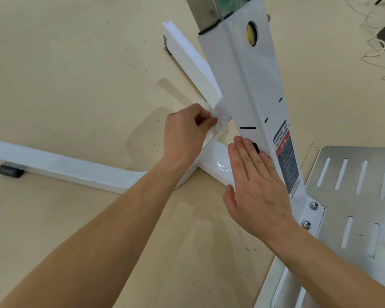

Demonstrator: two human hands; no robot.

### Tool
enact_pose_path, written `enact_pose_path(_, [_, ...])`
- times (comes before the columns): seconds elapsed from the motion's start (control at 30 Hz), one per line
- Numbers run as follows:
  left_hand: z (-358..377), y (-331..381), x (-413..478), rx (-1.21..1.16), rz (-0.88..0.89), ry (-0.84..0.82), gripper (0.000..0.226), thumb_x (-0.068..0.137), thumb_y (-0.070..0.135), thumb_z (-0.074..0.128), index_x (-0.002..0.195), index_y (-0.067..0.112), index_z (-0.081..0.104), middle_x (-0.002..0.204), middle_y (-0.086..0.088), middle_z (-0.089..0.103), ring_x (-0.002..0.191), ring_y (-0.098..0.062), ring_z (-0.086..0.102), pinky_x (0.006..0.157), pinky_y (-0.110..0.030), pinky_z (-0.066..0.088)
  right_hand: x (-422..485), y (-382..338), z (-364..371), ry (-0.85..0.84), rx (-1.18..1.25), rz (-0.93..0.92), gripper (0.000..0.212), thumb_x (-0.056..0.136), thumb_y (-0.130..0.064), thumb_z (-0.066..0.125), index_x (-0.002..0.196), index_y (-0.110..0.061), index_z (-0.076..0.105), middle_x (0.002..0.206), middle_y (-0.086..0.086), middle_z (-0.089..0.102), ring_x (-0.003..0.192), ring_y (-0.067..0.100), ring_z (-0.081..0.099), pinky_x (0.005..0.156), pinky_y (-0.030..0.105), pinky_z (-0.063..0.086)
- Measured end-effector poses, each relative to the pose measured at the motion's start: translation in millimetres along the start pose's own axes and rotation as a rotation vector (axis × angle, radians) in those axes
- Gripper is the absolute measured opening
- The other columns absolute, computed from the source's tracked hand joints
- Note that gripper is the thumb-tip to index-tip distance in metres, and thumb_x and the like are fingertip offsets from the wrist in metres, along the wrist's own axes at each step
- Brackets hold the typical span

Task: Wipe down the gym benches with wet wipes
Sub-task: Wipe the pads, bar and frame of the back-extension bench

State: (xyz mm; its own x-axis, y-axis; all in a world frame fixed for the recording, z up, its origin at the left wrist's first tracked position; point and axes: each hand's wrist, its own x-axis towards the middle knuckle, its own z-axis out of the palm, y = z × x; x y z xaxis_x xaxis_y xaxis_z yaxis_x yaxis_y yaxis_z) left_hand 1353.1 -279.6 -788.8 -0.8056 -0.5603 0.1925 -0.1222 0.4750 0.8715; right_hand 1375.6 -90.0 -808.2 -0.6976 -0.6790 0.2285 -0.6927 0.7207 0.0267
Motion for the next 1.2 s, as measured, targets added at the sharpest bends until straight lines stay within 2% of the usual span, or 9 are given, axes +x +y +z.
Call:
enact_pose_path(0.17, [-24, 54, 6, -0.219, -0.078, 0.164, 0.017, 0.088, 0.013, 0.072, 0.079, 0.027, 0.067, 0.068, 0.016, 0.068, 0.067, -0.002, 0.065, 0.069, -0.015, 0.05, 4, -2, -22, -0.012, 0.046, 0.0, 0.071, 0.085, -0.022, 0.05, 0.152, -0.002, 0.037, 0.158, 0.015, 0.038, 0.149, 0.027, 0.032, 0.121, 0.047, 0.029])
enact_pose_path(0.3, [-40, 87, 5, -0.299, -0.106, 0.281, 0.019, 0.09, 0.016, 0.071, 0.08, 0.031, 0.066, 0.072, 0.017, 0.069, 0.07, -0.01, 0.067, 0.074, -0.036, 0.059, 8, -1, -52, 0.043, 0.113, 0.02, 0.059, 0.083, -0.019, 0.055, 0.139, -0.004, 0.052, 0.134, 0.011, 0.059, 0.123, 0.03, 0.055, 0.109, 0.047, 0.042])
enact_pose_path(0.37, [-35, 100, 4, -0.334, -0.115, 0.291, 0.022, 0.09, 0.015, 0.071, 0.079, 0.033, 0.065, 0.071, 0.016, 0.068, 0.071, -0.012, 0.067, 0.073, -0.033, 0.058, 11, 0, -61, 0.113, 0.16, 0.039, 0.054, 0.081, -0.016, 0.059, 0.134, -0.004, 0.057, 0.122, 0.01, 0.064, 0.11, 0.03, 0.06, 0.1, 0.046, 0.047])
enact_pose_path(0.43, [-30, 105, 3, -0.321, -0.118, 0.302, 0.021, 0.09, 0.014, 0.071, 0.079, 0.03, 0.065, 0.07, 0.015, 0.067, 0.067, -0.006, 0.063, 0.068, -0.02, 0.052, 14, 3, -66, 0.172, 0.201, 0.066, 0.052, 0.079, -0.013, 0.065, 0.13, -0.005, 0.06, 0.119, 0.009, 0.065, 0.107, 0.029, 0.061, 0.096, 0.043, 0.049])
enact_pose_path(0.57, [-23, 102, -10, -0.261, -0.169, 0.199, 0.012, 0.091, 0.013, 0.071, 0.082, 0.021, 0.068, 0.069, 0.013, 0.066, 0.062, 0.003, 0.058, 0.063, -0.008, 0.043, 14, 5, -67, 0.195, 0.262, 0.121, 0.051, 0.08, -0.014, 0.064, 0.13, -0.007, 0.06, 0.122, 0.008, 0.065, 0.11, 0.027, 0.06, 0.094, 0.041, 0.049])
enact_pose_path(0.77, [-40, 117, 13, -0.258, -0.172, 0.396, 0.012, 0.092, 0.015, 0.068, 0.084, 0.024, 0.067, 0.073, 0.012, 0.067, 0.066, -0.003, 0.06, 0.064, -0.01, 0.045, 44, 13, -83, 0.307, 0.28, 0.036, 0.055, 0.082, -0.016, 0.055, 0.136, -0.006, 0.056, 0.135, 0.012, 0.057, 0.113, 0.033, 0.057, 0.088, 0.045, 0.051])
enact_pose_path(0.87, [-45, 120, 8, -0.283, -0.183, 0.342, 0.016, 0.089, 0.016, 0.072, 0.08, 0.029, 0.069, 0.073, 0.01, 0.072, 0.073, -0.008, 0.068, 0.078, -0.028, 0.058, 78, 13, -98, 0.326, 0.17, -0.065, 0.07, 0.083, -0.016, 0.058, 0.151, -0.008, 0.041, 0.157, 0.013, 0.038, 0.13, 0.036, 0.047, 0.091, 0.048, 0.049])
enact_pose_path(0.97, [-54, 124, 11, -0.37, -0.232, 0.32, 0.01, 0.086, 0.013, 0.074, 0.082, 0.022, 0.073, 0.075, 0.003, 0.075, 0.074, -0.016, 0.072, 0.08, -0.042, 0.061, 103, 16, -98, 0.311, 0.024, -0.222, 0.079, 0.082, -0.015, 0.059, 0.156, -0.01, 0.031, 0.164, 0.011, 0.025, 0.144, 0.037, 0.035, 0.108, 0.051, 0.04])
enact_pose_path(1.2, [-55, 131, 14, -0.389, -0.199, 0.374, 0.008, 0.084, 0.013, 0.074, 0.082, 0.021, 0.073, 0.075, 0.006, 0.074, 0.074, -0.013, 0.07, 0.08, -0.042, 0.06, 132, 32, -113, 0.445, -0.118, -0.376, 0.075, 0.084, -0.018, 0.056, 0.155, -0.007, 0.033, 0.164, 0.012, 0.025, 0.142, 0.041, 0.035, 0.107, 0.049, 0.037])
